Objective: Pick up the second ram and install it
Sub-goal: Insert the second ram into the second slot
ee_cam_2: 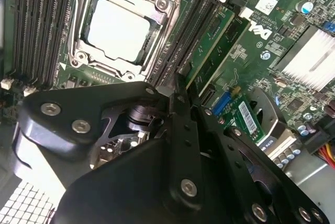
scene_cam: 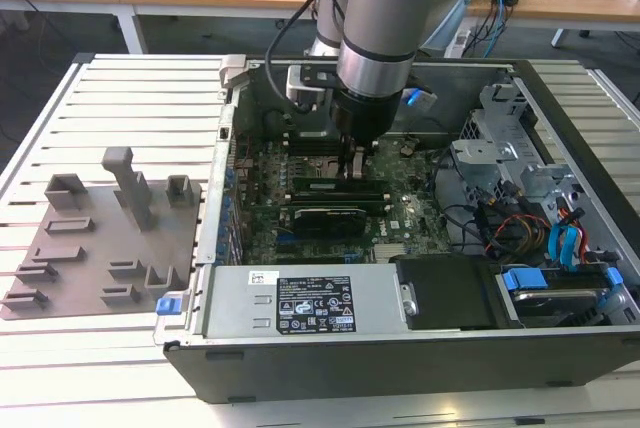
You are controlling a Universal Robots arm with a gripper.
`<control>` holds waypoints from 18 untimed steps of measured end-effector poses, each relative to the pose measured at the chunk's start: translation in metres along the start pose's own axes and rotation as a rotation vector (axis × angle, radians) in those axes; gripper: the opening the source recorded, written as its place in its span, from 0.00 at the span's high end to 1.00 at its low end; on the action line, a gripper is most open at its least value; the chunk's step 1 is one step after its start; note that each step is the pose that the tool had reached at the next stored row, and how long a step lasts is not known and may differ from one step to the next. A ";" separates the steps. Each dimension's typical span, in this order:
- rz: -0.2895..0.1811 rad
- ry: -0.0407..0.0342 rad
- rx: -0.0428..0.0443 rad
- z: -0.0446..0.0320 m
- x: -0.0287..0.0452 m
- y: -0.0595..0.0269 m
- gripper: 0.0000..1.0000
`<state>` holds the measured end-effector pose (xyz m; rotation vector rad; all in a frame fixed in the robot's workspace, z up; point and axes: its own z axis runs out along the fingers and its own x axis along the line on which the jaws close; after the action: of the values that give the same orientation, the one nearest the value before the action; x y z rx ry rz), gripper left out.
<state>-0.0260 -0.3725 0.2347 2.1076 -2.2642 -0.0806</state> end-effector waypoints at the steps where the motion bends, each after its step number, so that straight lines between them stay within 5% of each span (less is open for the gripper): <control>1: 0.000 0.0000 0.0000 0.0007 -0.0001 -0.0001 0.86; 18: 0.000 0.0012 0.0000 0.0122 -0.0013 -0.0008 0.86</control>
<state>-0.0260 -0.3711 0.2225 2.1070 -2.2636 -0.0794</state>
